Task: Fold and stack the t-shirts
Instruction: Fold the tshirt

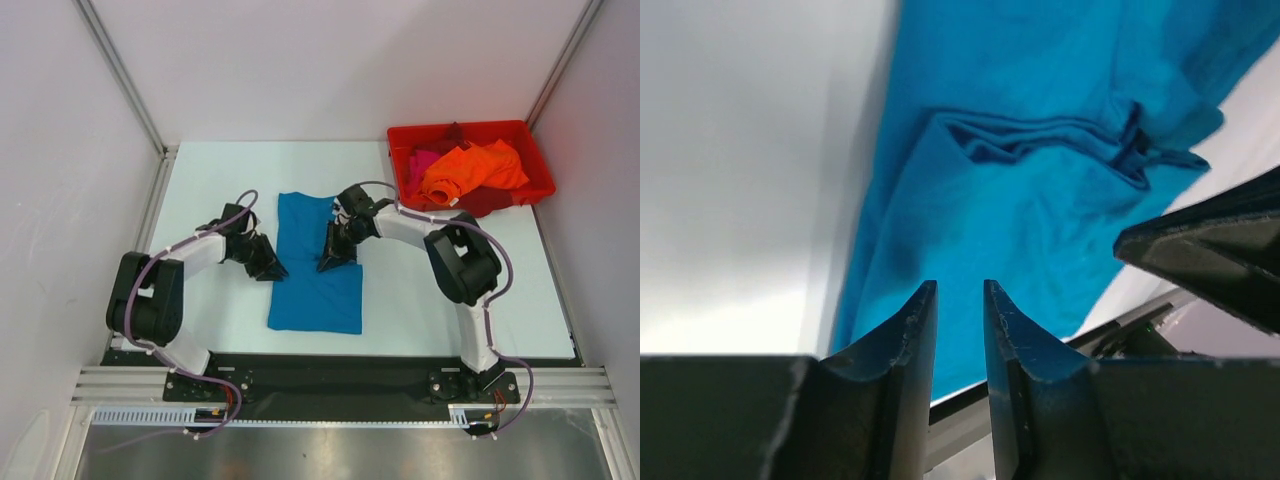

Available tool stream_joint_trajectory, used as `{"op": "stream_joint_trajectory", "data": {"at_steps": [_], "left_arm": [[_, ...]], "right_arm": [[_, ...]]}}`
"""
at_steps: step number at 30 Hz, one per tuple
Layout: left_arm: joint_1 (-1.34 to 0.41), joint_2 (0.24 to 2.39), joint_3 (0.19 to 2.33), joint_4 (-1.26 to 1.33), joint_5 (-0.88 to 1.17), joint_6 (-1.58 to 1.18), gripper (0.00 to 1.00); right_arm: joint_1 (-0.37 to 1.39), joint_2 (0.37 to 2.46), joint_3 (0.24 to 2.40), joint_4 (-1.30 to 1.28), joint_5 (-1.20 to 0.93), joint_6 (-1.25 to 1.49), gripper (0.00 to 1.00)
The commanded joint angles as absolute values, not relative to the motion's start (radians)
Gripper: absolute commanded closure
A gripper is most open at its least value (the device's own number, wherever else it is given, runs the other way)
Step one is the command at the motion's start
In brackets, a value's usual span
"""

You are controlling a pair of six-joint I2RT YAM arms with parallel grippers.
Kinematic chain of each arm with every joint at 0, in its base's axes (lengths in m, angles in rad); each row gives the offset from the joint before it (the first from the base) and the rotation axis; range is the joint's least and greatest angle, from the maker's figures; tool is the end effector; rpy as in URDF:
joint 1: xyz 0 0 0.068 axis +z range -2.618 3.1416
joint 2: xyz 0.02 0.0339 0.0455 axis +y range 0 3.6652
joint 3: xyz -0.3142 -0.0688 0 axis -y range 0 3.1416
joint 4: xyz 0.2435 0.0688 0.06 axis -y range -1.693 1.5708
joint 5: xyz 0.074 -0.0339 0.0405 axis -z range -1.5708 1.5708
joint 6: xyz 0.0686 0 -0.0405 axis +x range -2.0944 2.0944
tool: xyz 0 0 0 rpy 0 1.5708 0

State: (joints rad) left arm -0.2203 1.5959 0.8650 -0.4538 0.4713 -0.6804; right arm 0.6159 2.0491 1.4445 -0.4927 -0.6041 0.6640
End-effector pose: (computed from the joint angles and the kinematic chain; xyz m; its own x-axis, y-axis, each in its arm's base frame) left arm 0.2861 -0.0960 0.1846 -0.9301 -0.3661 -0.0281 -0.2877 0.7741 -0.5639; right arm 0.3518 0.2967 0.1873 -0.9954 -0.0831 -0.0476 -0.0932 0.7281 0.6791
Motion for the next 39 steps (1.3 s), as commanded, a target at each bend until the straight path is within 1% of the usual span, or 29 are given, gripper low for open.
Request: {"op": "stream_joint_trajectory", "data": {"at_steps": [1,4,8,11,12,14,15,16,17,18,19,20,23,27,30,33,39], "left_arm": [[-0.207,1.615,0.905,-0.469,0.413,-0.693,0.7],[-0.199,1.582,0.87,-0.488,0.382,-0.672,0.7],[-0.199,1.508,0.772,-0.509,0.35,-0.663,0.69],[-0.199,1.366,0.724,-0.569,0.281,-0.661,0.72],[-0.199,1.268,0.718,-0.606,0.262,-0.658,0.7],[-0.199,1.159,0.7,-0.646,0.227,-0.655,0.66],[-0.199,1.114,0.693,-0.675,0.229,-0.66,0.54],[-0.199,1.039,0.68,-0.681,0.239,-0.67,0.45],[-0.198,1.017,0.651,-0.69,0.268,-0.679,0.39],[-0.198,0.999,0.634,-0.696,0.317,-0.689,0.36],[-0.198,0.985,0.615,-0.698,0.34,-0.715,0.36],[-0.198,0.977,0.567,-0.693,0.357,-0.73,0.35],[-0.198,0.963,0.5,-0.67,0.377,-0.762,0.34],[-0.198,0.997,0.482,-0.634,0.391,-0.758,0.28],[-0.198,1.028,0.465,-0.597,0.4,-0.767,0.27],[-0.198,1.06,0.43,-0.555,0.417,-0.791,0.28],[-0.198,1.071,0.371,-0.509,0.428,-0.844,0.32]], "right_arm": [[0.612,2.124,1.511,-0.448,-0.657,0.712,0.97],[0.604,2.163,1.541,-0.433,-0.644,0.707,0.97],[0.588,2.215,1.598,-0.466,-0.632,0.686,0.98],[0.592,2.227,1.638,-0.532,-0.618,0.631,0.97],[0.594,2.209,1.655,-0.549,-0.617,0.618,0.96],[0.612,2.172,1.645,-0.587,-0.6,0.575,0.94],[0.62,2.143,1.62,-0.597,-0.591,0.559,0.92],[0.63,2.088,1.594,-0.619,-0.574,0.537,0.9],[0.635,2.053,1.565,-0.626,-0.563,0.514,0.85],[0.637,2.018,1.489,-0.627,-0.555,0.509,0.81],[0.635,1.94,1.448,-0.623,-0.546,0.505,0.78],[0.637,1.903,1.409,-0.623,-0.54,0.497,0.72],[0.638,1.765,1.246,-0.632,-0.499,0.486,0.61],[0.643,1.611,1.066,-0.595,-0.497,0.521,0.49],[0.643,1.53,0.938,-0.537,-0.509,0.555,0.42],[0.643,1.479,0.836,-0.473,-0.531,0.612,0.38],[0.638,1.446,0.668,-0.289,-0.56,0.71,0.38]]}}
